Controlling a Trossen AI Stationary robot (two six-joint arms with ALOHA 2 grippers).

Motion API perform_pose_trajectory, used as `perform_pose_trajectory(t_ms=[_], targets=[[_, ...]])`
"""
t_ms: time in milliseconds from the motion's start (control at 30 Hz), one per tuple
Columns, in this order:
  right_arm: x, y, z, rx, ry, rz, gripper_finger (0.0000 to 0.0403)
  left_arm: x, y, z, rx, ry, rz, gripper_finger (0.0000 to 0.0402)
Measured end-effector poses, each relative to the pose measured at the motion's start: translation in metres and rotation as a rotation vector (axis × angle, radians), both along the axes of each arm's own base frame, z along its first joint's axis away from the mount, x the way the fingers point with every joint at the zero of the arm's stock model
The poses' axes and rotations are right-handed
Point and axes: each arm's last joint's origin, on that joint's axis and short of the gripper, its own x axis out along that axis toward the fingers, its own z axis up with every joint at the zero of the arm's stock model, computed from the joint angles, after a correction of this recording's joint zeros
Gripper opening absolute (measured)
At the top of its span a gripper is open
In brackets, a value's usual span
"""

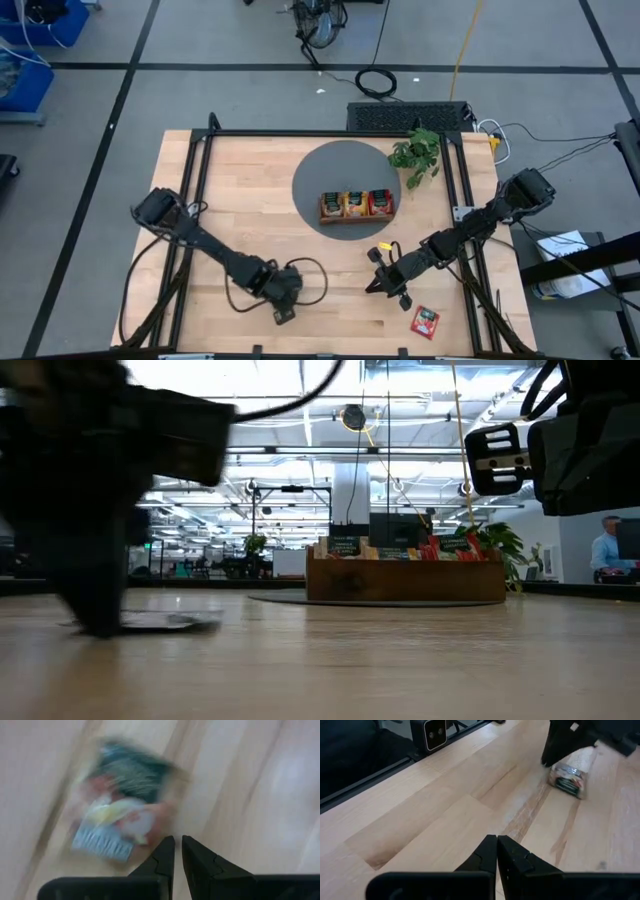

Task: Pick & Place Tea
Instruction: Put the brown tea bag into the left section of the wooden organiser

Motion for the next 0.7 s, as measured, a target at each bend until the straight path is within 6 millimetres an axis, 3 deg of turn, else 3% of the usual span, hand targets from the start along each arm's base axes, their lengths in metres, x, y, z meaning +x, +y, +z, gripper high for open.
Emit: perform_pose_trajectory(t_ms=[233,400,533,700], targets=[[0.0,0.0,0.0,-0.001,0.001,0.0,0.0004,0.04,0.026,-0.015,-0.051,-0.163,-0.067,0.0042],[0.0,0.0,0.0,-0.002,0.004,0.0,0.0004,0.059,0.044,-0.011,-0.007,-0.325,-0.132,0.0042],[-0.001,0.0,-0.001,-0.006,0.013,0.002,0.0004,0.061,0.048,0.014,0.033,-0.317,-0.163,0.0042],[-0.001,-0.001,-0.002,-0.011,0.023,0.003,0.0004,0.038,0.045,0.041,0.11,-0.128,-0.087,0.0042]])
